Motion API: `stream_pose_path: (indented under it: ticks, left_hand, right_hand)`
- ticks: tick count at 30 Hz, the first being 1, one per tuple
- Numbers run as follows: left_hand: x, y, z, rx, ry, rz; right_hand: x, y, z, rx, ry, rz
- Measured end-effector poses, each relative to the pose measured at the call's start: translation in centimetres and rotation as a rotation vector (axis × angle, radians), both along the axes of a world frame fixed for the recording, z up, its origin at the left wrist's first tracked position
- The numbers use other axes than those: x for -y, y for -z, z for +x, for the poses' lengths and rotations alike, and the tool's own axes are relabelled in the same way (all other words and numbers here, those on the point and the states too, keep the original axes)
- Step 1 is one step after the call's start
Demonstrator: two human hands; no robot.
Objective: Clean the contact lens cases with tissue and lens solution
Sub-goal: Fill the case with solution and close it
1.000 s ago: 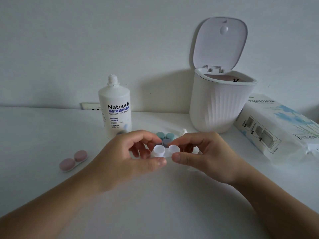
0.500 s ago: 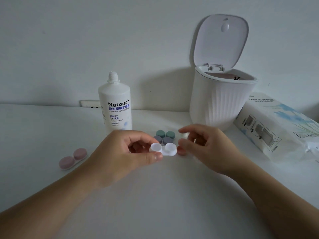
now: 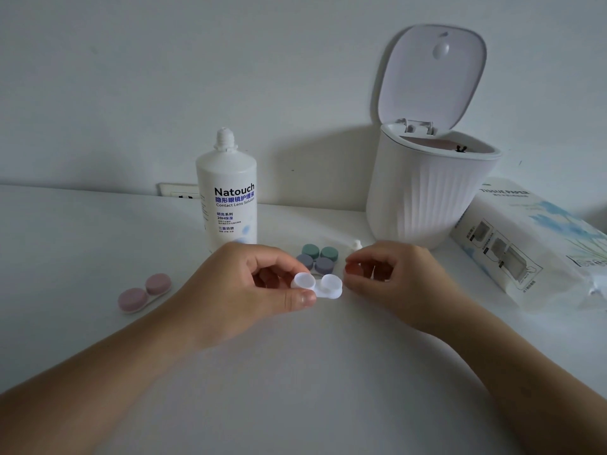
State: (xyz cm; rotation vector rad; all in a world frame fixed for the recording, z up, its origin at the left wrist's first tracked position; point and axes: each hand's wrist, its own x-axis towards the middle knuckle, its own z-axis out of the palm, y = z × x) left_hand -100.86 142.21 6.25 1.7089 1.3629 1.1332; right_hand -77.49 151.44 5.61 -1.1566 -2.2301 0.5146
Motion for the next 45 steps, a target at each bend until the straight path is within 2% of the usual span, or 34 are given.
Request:
stream_pose_path:
  ticks: [4,9,12,17,22,37,45]
  left_hand:
    - [0.0,-0.1,-0.1,0.002,0.003,-0.005]
    - [-0.1,0.0,-0.1,-0.011,0.018,-0.007]
    - [0.0,-0.1,0.0,0.016,0.032,-0.005]
    - [-0.1,-0.2,0.0,0.016,0.029,0.001]
    - [-0.2,-0.1,0.0,0.081,0.019,-0.003]
    - [-0.3,0.0,0.1,0.112,0.057,0.014]
    - [0.0,-0.1,0.2,0.021,0.051,0.030]
  right_hand:
    - [0.7,-0.7,0.0,-0.213,-0.001,-0.039]
    - [1.6,-1.8,0.0,-0.512,-0.129,-0.248]
    - [1.9,-2.0,-0.1,-0.590,-0.219,-0.342]
    - [2.0,-1.6,-0.1,-0.488,-0.362,-0.364]
    - [2.1,-1.3,-0.4,-0.410,-0.445,-0.300]
    - [2.2,-1.5,-0.5,-0.324,-0.429,-0.221]
    - [2.5,-2.0,-0.4,-0.229,-0.369,-0.156]
